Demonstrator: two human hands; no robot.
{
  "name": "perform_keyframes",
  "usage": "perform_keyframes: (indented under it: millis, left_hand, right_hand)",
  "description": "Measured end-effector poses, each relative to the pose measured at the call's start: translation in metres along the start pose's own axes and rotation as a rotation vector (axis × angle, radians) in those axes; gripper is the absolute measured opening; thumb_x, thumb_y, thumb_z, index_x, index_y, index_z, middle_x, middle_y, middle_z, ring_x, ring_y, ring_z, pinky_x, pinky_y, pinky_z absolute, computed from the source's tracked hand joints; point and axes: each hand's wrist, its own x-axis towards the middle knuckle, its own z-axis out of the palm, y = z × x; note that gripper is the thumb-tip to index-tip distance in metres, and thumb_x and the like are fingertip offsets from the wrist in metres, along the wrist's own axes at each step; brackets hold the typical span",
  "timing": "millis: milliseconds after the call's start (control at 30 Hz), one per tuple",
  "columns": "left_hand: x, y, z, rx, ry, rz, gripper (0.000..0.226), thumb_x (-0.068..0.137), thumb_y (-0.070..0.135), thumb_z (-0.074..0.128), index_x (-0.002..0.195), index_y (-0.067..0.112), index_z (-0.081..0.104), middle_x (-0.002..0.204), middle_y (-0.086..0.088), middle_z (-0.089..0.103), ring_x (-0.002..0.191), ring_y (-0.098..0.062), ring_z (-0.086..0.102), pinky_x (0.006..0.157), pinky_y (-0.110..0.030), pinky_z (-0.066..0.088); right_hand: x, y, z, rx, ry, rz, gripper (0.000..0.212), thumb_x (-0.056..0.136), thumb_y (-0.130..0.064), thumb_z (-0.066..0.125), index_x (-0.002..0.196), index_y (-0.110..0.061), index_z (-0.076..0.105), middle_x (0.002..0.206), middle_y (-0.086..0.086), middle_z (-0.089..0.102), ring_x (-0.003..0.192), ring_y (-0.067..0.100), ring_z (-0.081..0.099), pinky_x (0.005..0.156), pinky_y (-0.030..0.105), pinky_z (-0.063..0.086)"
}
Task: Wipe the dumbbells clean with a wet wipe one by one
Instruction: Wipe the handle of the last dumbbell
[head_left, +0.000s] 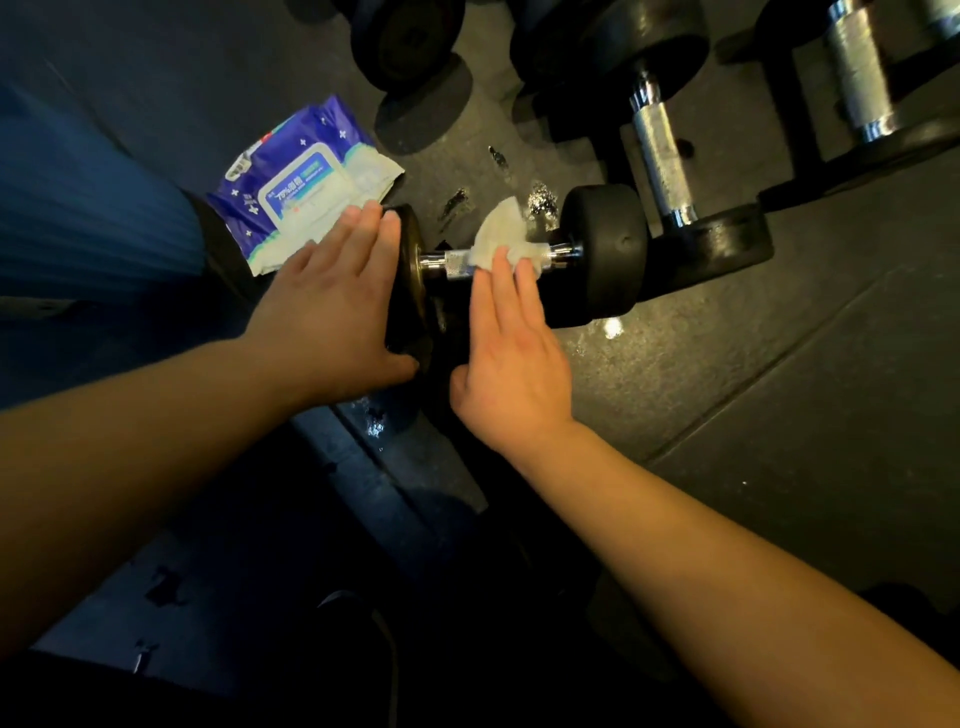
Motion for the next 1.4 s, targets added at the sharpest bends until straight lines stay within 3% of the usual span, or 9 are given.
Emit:
perform_keyframes:
  millis: [233, 433, 600, 667, 767, 900, 1100, 1300, 1400]
  left_hand:
    - [0.054, -0.019, -0.024, -0.003, -0.022, 0.0, 0.138, 0.056, 0.064, 0.083, 0.155, 0.009, 0.003, 0.164, -0.013, 0.009, 0.151, -0.026, 0.011, 0.12, -0.047, 0.024]
    - [0.057, -0.024, -0.024, 0.023, 0.034, 0.003, 0.14, 0.055, 0.067, 0.081, 0.155, 0.007, 0.004, 0.163, -0.017, 0.011, 0.151, -0.029, 0.011, 0.12, -0.049, 0.023]
    - [0.077, -0.022, -0.043, -0.026, -0.067, -0.066, 0.143, 0.056, 0.064, 0.083, 0.156, 0.01, -0.004, 0.165, -0.01, -0.001, 0.153, -0.022, 0.0, 0.123, -0.044, 0.014]
    - [0.082, -0.023, -0.048, -0.03, -0.11, -0.074, 0.145, 0.057, 0.062, 0.085, 0.156, 0.013, -0.009, 0.166, -0.007, -0.006, 0.152, -0.02, -0.004, 0.123, -0.041, 0.011]
    - [0.085, -0.024, -0.05, -0.039, -0.14, -0.081, 0.147, 0.056, 0.059, 0.087, 0.156, 0.013, -0.01, 0.166, -0.007, -0.008, 0.152, -0.02, -0.005, 0.124, -0.039, 0.009]
    - [0.088, -0.022, -0.053, -0.056, -0.16, -0.095, 0.148, 0.055, 0.059, 0.088, 0.156, 0.012, -0.01, 0.165, -0.009, -0.008, 0.152, -0.022, -0.006, 0.123, -0.042, 0.01]
    - [0.081, -0.022, -0.051, -0.022, -0.154, -0.076, 0.147, 0.056, 0.063, 0.084, 0.156, 0.012, -0.011, 0.166, -0.007, -0.007, 0.152, -0.02, -0.005, 0.123, -0.043, 0.011]
    - [0.078, -0.023, -0.048, -0.031, -0.128, -0.06, 0.148, 0.055, 0.061, 0.086, 0.156, 0.011, -0.01, 0.165, -0.009, -0.006, 0.152, -0.02, -0.005, 0.123, -0.039, 0.01]
    - [0.079, -0.02, -0.047, -0.033, -0.136, -0.073, 0.148, 0.056, 0.06, 0.086, 0.156, 0.011, -0.011, 0.165, -0.01, -0.007, 0.152, -0.021, -0.005, 0.123, -0.037, 0.008]
  right_hand:
    - [0.024, 0.008, -0.005, -0.082, -0.017, -0.129, 0.097, 0.074, -0.022, 0.063, 0.156, 0.002, 0.018, 0.165, 0.019, 0.014, 0.153, 0.035, 0.009, 0.117, 0.037, 0.033]
    - [0.047, 0.017, -0.013, -0.044, 0.082, 0.072, 0.092, 0.074, -0.024, 0.062, 0.154, 0.002, 0.023, 0.164, 0.02, 0.015, 0.153, 0.035, 0.011, 0.118, 0.038, 0.031]
    - [0.045, -0.011, 0.004, 0.059, 0.024, -0.161, 0.078, 0.07, -0.027, 0.031, 0.142, 0.001, 0.038, 0.157, 0.019, 0.028, 0.15, 0.037, 0.018, 0.111, 0.043, 0.039]
    - [0.049, -0.005, 0.002, 0.068, 0.04, -0.112, 0.071, 0.072, -0.022, 0.044, 0.14, -0.002, 0.038, 0.16, 0.016, 0.024, 0.152, 0.033, 0.012, 0.113, 0.042, 0.037]
    - [0.058, 0.012, -0.007, 0.0, 0.104, -0.028, 0.082, 0.071, -0.017, 0.063, 0.145, -0.002, 0.032, 0.164, 0.017, 0.016, 0.154, 0.034, 0.008, 0.117, 0.039, 0.033]
    - [0.07, 0.007, -0.01, -0.008, 0.08, 0.006, 0.092, 0.076, -0.022, 0.064, 0.154, 0.0, 0.02, 0.165, 0.019, 0.01, 0.154, 0.036, 0.004, 0.121, 0.042, 0.027]
    - [0.07, -0.013, 0.0, 0.041, 0.067, -0.132, 0.08, 0.076, -0.015, 0.054, 0.15, 0.001, 0.031, 0.163, 0.019, 0.022, 0.153, 0.035, 0.013, 0.116, 0.043, 0.034]
    - [0.06, 0.009, -0.002, 0.022, 0.141, 0.146, 0.097, 0.075, -0.021, 0.065, 0.156, 0.0, 0.016, 0.166, 0.018, 0.007, 0.154, 0.035, 0.005, 0.119, 0.043, 0.031]
    - [0.057, 0.004, 0.0, 0.026, 0.084, 0.106, 0.098, 0.078, -0.025, 0.064, 0.157, 0.0, 0.011, 0.166, 0.019, 0.001, 0.154, 0.035, 0.001, 0.122, 0.041, 0.026]
